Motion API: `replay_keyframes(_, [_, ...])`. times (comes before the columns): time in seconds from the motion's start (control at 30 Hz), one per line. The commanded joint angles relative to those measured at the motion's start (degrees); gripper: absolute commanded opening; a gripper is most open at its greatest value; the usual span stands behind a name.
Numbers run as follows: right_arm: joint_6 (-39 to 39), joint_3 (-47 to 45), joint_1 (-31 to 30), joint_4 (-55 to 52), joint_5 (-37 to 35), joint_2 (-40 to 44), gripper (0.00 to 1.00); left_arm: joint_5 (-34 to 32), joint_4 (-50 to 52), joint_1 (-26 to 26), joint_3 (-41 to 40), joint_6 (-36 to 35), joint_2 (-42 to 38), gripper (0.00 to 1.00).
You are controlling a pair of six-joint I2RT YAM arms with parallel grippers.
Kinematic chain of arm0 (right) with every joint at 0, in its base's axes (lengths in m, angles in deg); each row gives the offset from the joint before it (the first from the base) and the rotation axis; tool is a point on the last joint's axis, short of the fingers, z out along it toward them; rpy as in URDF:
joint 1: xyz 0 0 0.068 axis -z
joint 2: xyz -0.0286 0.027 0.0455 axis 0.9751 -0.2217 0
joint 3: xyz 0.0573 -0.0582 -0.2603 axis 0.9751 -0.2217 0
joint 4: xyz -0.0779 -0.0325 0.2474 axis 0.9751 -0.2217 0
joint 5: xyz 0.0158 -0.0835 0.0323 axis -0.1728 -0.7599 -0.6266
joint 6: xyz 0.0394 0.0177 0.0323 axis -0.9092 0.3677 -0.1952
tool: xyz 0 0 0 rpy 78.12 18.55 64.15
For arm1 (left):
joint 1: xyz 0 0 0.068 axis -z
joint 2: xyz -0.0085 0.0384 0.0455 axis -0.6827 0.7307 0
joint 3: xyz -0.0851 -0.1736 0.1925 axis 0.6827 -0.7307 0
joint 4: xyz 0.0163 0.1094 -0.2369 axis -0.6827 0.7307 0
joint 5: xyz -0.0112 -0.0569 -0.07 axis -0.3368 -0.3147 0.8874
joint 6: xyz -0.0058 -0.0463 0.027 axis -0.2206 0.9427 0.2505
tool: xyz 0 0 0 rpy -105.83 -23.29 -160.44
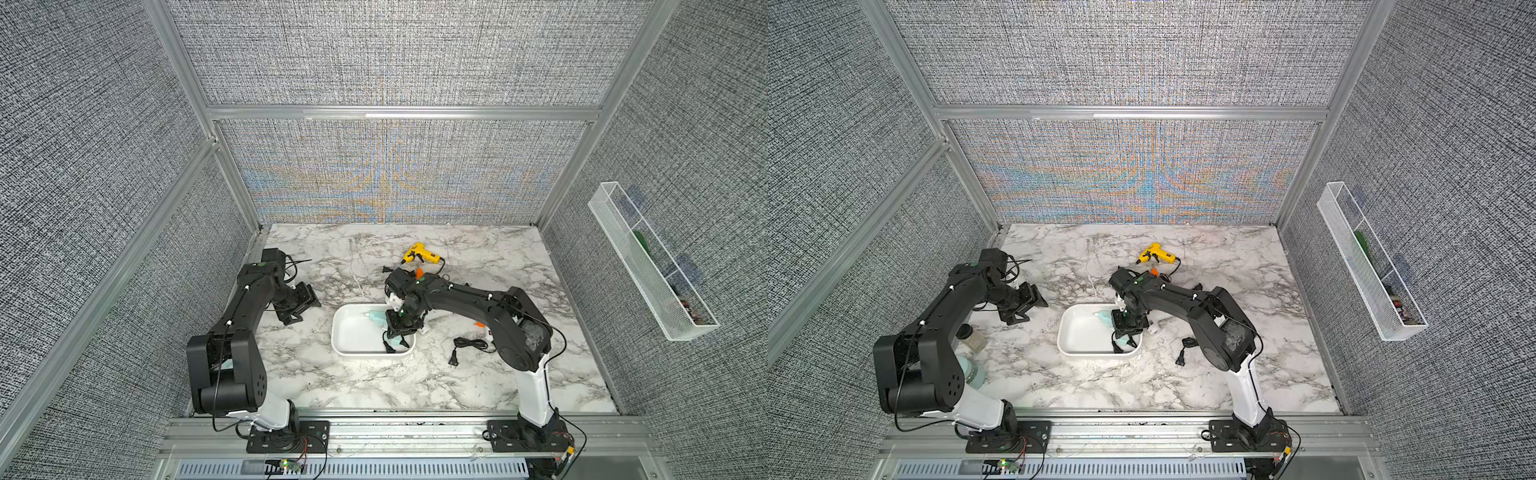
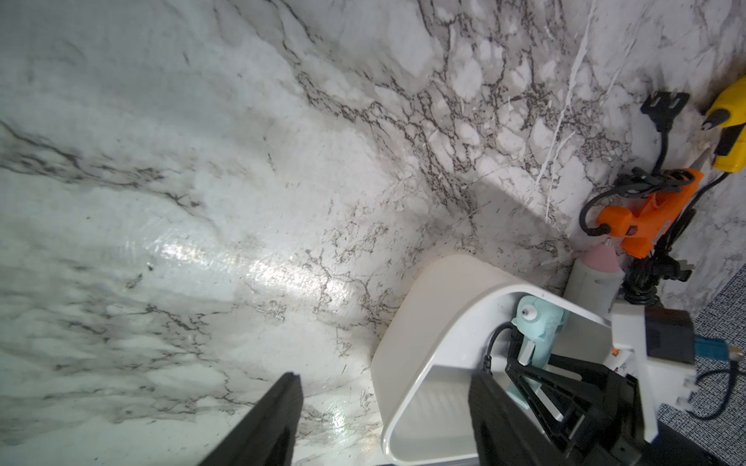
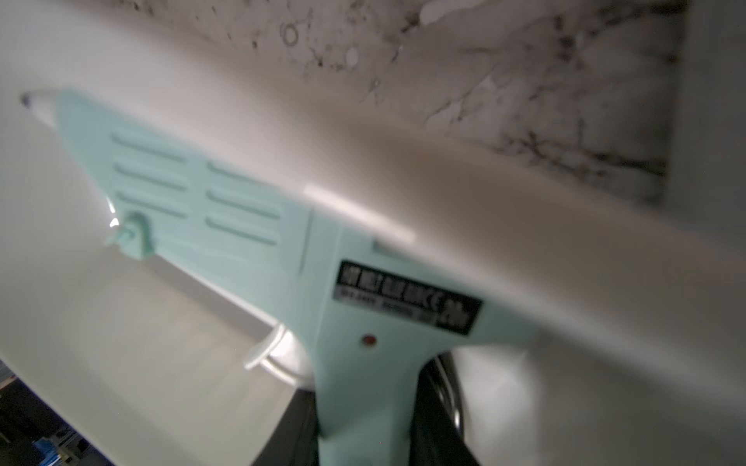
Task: Put the hot melt glue gun into the storage box
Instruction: Place the hot melt adhesive gun in the storage box.
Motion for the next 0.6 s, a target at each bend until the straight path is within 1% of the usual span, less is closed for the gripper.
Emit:
replay_keyframes(0.0, [-3.2, 1.1, -0.2, 0.1, -4.1, -2.2, 0.00, -0.5, 1.9, -0.1, -0.3, -1.3, -0.4, 0.71])
replay_keyframes(0.1, [-4.9, 1.2, -0.3, -0.8, -6.1, -2.7, 0.00, -0.7, 2.0, -0.1, -0.7, -1.5, -0.7, 0.71])
replay_keyframes(0.13, [-5.5, 1.3, -0.2, -1.4, -7.0, -2.8, 0.04, -0.7, 2.0, -0.1, -0.9, -1.5, -0.8, 0.71])
replay_keyframes(0.17, [-5.7, 1.4, -0.3, -1.7, -7.3, -2.9, 0.11, -0.6, 2.0, -0.2, -1.0, -1.5, -0.8, 0.71])
replay_keyframes(0.23, [-6.2, 2.0, -0.6, -3.1, -8.8, -2.9, 0.33, -0.6, 2.0, -0.1, -0.9, -1.6, -0.8, 0.71])
replay_keyframes(0.27, [-6.4, 2.3, -0.9, -3.7, -9.4, -2.8, 0.40, -0.6, 2.0, -0.1, -0.9, -1.6, -0.8, 0.71])
replay_keyframes(0.33, [-6.4, 3.0, -1.3, -5.0, -10.8, -2.2, 0.57, -0.6, 2.0, -0.1, -0.8, -1.6, -0.7, 0.71])
replay_keyframes(0.37, [-6.3, 3.4, -1.5, -5.5, -11.3, -1.8, 0.61, -0.6, 1.9, -0.1, -0.7, -1.6, -0.7, 0.71])
replay_keyframes(0.4, [-6.2, 3.9, -1.8, -6.1, -12.1, -1.2, 0.62, -0.6, 1.9, -0.1, -0.5, -1.7, -0.5, 0.71])
replay_keyframes(0.57, [-4.1, 7.1, -2.9, -6.9, -15.7, 3.6, 0.65, -0.6, 1.9, -0.1, 0.4, -1.7, 0.0, 0.71])
